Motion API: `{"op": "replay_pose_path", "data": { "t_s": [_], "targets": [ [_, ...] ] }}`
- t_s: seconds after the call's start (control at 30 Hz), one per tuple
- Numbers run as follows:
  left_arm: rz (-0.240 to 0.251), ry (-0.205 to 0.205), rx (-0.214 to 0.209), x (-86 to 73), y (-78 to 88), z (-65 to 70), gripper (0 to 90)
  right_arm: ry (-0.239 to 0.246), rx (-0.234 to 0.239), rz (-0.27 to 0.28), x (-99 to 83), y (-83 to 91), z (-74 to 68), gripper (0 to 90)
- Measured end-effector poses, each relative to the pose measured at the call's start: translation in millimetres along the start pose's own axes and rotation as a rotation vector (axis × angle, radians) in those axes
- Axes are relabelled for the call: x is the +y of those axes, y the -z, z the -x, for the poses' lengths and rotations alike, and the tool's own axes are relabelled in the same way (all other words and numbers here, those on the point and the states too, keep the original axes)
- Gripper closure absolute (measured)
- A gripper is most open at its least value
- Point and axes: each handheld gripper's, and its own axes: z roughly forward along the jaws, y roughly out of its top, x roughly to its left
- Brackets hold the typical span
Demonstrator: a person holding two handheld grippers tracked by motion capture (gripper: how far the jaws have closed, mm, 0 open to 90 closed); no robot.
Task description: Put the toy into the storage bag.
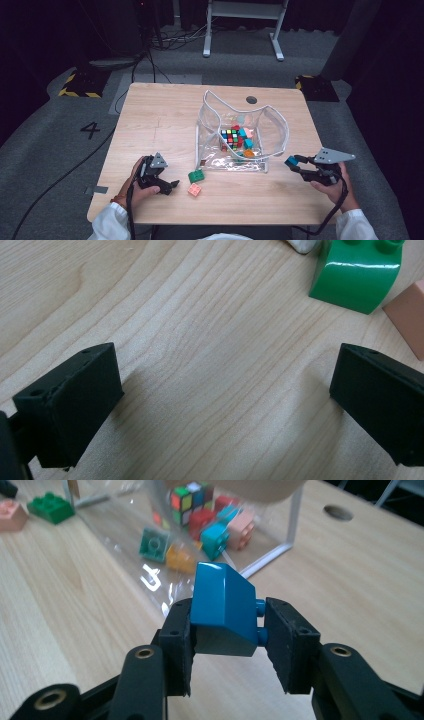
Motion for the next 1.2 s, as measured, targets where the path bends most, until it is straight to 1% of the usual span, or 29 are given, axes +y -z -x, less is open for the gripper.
{"op": "replay_pose_path", "data": {
  "t_s": [0.03, 0.13, 0.17, 0.2, 0.23, 0.27, 0.33, 0.37, 0.4, 0.5, 0.53, 0.57, 0.6, 0.63, 0.73, 0.77, 0.83, 0.87, 0.93, 0.97, 1.0, 1.03, 1.07, 1.13, 1.17, 1.2],
  "targets": [
    [0.001, -0.004, 0.009, 0.1, 0.3, -0.1, 0.3, 0.000, -0.004, 0.005, 3.7, 2.9, 3.1, 56.7],
    [0.001, -0.001, 0.006, 0.1, 0.2, 0.0, 0.3, 0.005, -0.019, 0.032, 13.5, 9.8, 11.2, 56.7],
    [0.002, -0.002, 0.005, 0.1, 0.1, -0.1, 0.3, 0.003, -0.050, 0.043, 18.0, 12.7, 14.7, 56.7],
    [0.002, -0.002, 0.005, 0.1, 0.1, -0.1, 0.2, -0.003, -0.061, 0.053, 21.6, 15.5, 17.2, 56.7],
    [0.002, -0.002, 0.005, 0.1, 0.1, -0.1, 0.2, -0.006, -0.053, 0.074, 24.6, 17.8, 18.8, 56.7],
    [0.002, -0.002, 0.006, 0.1, 0.1, -0.1, 0.2, 0.003, -0.054, 0.083, 27.5, 19.8, 20.2, 56.7],
    [0.002, -0.002, 0.005, 0.1, 0.1, -0.1, 0.2, 0.019, -0.070, 0.085, 33.3, 22.1, 23.1, 56.7],
    [0.002, -0.002, 0.005, 0.1, 0.1, -0.1, 0.2, 0.020, -0.074, 0.090, 36.3, 23.2, 24.4, 56.7],
    [0.002, -0.002, 0.005, 0.1, 0.1, -0.1, 0.2, 0.014, -0.079, 0.097, 39.3, 24.3, 25.6, 56.7],
    [-0.001, -0.007, 0.002, 0.3, 0.0, -0.6, 0.2, -0.002, -0.070, 0.124, 49.1, 26.7, 30.0, 56.7],
    [-0.001, -0.007, 0.002, 0.5, -0.2, -0.7, 0.1, 0.010, -0.071, 0.122, 53.2, 27.8, 31.2, 56.7],
    [-0.001, -0.007, 0.002, 0.5, -0.2, -0.7, 0.1, 0.010, -0.071, 0.122, 53.2, 27.8, 31.2, 56.7],
    [-0.002, -0.006, 0.002, 0.5, -0.2, -0.7, 0.1, 0.022, -0.082, 0.122, 57.7, 28.6, 31.9, 56.7],
    [-0.002, -0.006, 0.002, 0.5, -0.2, -0.7, 0.1, 0.026, -0.079, 0.135, 66.9, 31.0, 33.9, 56.7],
    [-0.002, -0.006, 0.002, 0.6, -0.2, -0.7, 0.1, 0.035, -0.076, 0.136, 79.0, 32.2, 35.1, 56.7],
    [-0.002, -0.006, 0.002, 0.6, -0.2, -0.7, 0.1, 0.044, -0.077, 0.135, 85.1, 31.9, 35.3, 56.7],
    [-0.002, -0.006, 0.002, 0.6, -0.2, -0.7, 0.1, 0.048, -0.072, 0.134, 93.3, 30.9, 34.8, 56.7],
    [-0.002, -0.006, 0.002, 0.6, -0.2, -0.8, 0.1, 0.063, -0.070, 0.136, 98.0, 29.8, 34.6, 56.7],
    [-0.002, -0.006, 0.002, 0.6, -0.2, -0.7, 0.1, 0.068, -0.056, 0.142, 106.0, 26.4, 32.5, 56.7],
    [-0.002, -0.006, 0.002, 0.6, -0.2, -0.7, 0.1, 0.076, -0.039, 0.151, 109.9, 23.7, 31.7, 56.7],
    [-0.002, -0.006, 0.002, 0.6, -0.2, -0.7, 0.1, 0.076, -0.033, 0.144, 114.4, 19.9, 29.3, 56.7],
    [-0.002, -0.006, 0.002, 0.5, -0.2, -0.7, 0.1, 0.086, -0.023, 0.148, 117.2, 16.6, 28.7, 56.7],
    [-0.002, -0.006, 0.002, 0.5, -0.2, -0.7, 0.1, 0.082, -0.015, 0.141, 121.6, 11.4, 26.4, 56.7],
    [-0.002, -0.006, 0.002, 0.6, -0.2, -0.7, 0.1, 0.087, -0.013, 0.132, 124.1, 8.2, 25.3, 56.7],
    [-0.002, -0.006, 0.002, 0.6, -0.2, -0.7, 0.1, 0.101, 0.003, 0.124, 132.0, -3.5, 21.4, 56.7],
    [-0.002, -0.007, 0.002, 0.6, -0.2, -0.7, 0.1, 0.111, 0.014, 0.119, 135.0, -7.8, 20.5, 56.6]
  ]
}}
